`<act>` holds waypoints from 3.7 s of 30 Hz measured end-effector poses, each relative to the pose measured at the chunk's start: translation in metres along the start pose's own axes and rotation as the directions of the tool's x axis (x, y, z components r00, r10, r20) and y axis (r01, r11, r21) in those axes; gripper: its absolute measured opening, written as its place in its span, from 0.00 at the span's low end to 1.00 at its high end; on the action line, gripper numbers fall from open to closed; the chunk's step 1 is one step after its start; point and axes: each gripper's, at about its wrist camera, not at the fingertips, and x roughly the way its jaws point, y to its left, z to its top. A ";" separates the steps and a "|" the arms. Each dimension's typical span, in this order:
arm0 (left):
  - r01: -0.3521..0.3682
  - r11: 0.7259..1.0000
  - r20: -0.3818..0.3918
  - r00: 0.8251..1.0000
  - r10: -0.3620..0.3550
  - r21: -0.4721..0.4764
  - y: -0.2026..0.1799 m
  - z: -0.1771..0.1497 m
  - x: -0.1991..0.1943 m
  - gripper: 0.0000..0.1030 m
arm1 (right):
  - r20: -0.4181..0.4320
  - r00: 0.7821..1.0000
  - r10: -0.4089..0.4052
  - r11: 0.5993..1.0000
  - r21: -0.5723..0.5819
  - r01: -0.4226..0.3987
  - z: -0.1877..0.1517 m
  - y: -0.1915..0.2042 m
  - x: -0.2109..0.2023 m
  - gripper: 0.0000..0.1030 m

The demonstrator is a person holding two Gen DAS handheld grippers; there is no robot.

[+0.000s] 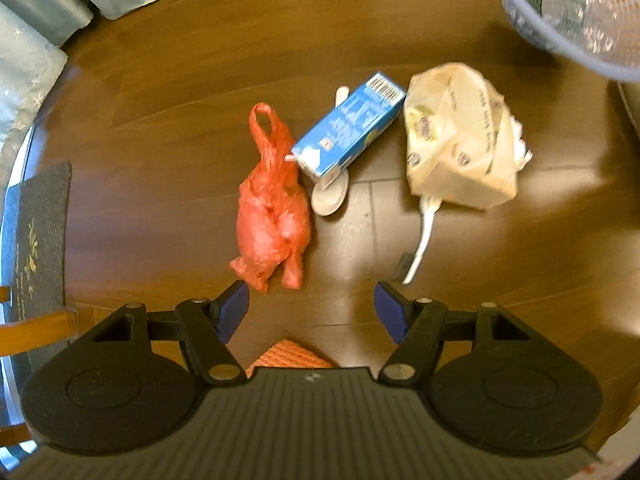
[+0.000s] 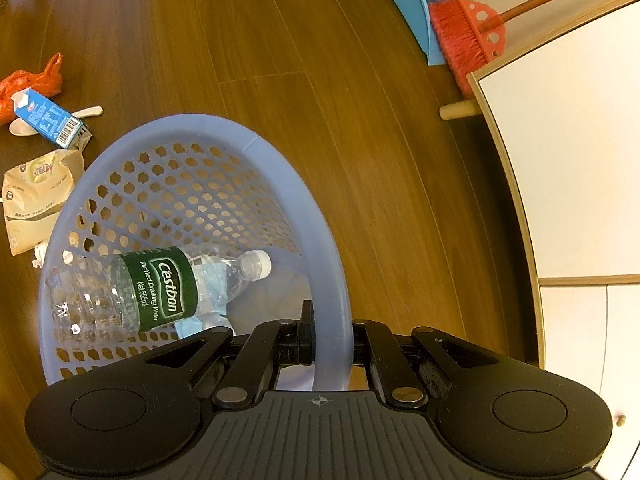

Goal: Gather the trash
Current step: 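Move the left gripper down toward the red plastic bag and close on it, then lift the red bag over the basket and open the left gripper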

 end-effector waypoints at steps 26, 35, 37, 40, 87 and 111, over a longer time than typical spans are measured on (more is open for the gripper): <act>0.026 0.997 0.042 0.999 -0.023 -0.076 0.055 0.009 0.110 0.58 | -0.024 0.999 -0.023 1.000 -0.006 0.023 0.001 0.002 0.005 0.00; 0.008 0.997 0.021 1.000 -0.006 -0.073 0.054 0.007 0.103 0.27 | -0.023 0.999 -0.026 1.000 -0.009 0.025 0.002 0.003 0.005 0.00; -0.006 0.998 0.021 1.000 0.007 -0.064 0.053 0.005 0.096 0.26 | -0.022 0.999 -0.025 1.000 -0.009 0.025 0.002 0.003 0.004 0.00; -0.024 0.999 0.015 1.000 0.024 -0.045 0.047 0.002 0.080 0.26 | -0.020 0.999 -0.026 1.000 -0.011 0.026 0.002 0.003 0.004 0.00; 0.087 0.979 0.166 0.979 -0.118 0.184 -0.127 0.112 -0.118 0.26 | -0.002 1.000 0.027 1.000 -0.005 -0.027 0.011 -0.001 0.006 0.00; 0.048 0.953 0.161 0.982 -0.100 0.300 -0.166 0.157 -0.095 0.26 | 0.007 0.999 0.042 0.999 -0.016 -0.042 0.011 0.003 0.010 0.00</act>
